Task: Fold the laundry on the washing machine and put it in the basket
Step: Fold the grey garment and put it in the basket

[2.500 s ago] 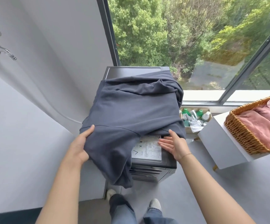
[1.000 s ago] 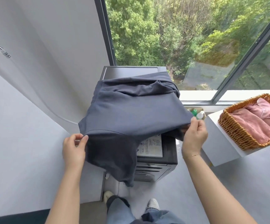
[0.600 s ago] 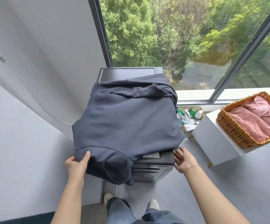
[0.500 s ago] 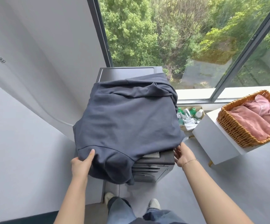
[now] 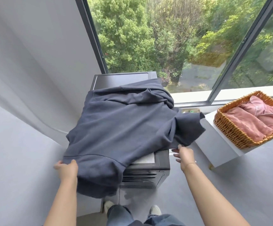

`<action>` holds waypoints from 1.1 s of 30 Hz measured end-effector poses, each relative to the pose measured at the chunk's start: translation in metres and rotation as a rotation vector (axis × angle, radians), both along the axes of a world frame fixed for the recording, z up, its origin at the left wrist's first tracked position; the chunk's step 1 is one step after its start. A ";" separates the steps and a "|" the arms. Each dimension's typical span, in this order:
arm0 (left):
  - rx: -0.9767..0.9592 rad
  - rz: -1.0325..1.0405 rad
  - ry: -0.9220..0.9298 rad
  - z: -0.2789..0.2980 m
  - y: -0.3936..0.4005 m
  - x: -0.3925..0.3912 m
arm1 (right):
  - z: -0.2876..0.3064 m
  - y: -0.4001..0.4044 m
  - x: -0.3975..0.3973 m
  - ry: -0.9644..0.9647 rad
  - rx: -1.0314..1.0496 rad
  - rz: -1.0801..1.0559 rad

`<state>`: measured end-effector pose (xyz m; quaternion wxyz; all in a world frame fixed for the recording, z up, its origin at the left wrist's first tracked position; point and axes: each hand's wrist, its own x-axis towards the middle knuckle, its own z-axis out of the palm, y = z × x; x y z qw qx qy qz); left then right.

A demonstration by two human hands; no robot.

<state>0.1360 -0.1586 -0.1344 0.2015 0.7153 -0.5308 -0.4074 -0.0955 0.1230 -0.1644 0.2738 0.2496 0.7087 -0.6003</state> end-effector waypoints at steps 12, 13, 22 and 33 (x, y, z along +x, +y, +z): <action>-0.356 -1.376 -0.265 -0.012 0.149 -0.125 | 0.001 0.017 0.007 -0.063 -0.103 -0.023; -0.442 -1.357 -0.285 -0.012 0.149 -0.131 | 0.002 0.016 0.005 -0.103 -0.117 -0.005; -0.351 -1.285 -0.050 0.032 0.120 -0.166 | 0.004 -0.009 -0.022 -0.177 -0.282 -0.312; -0.324 -1.142 0.099 0.044 0.108 -0.167 | 0.087 0.005 -0.058 0.576 -0.326 -0.211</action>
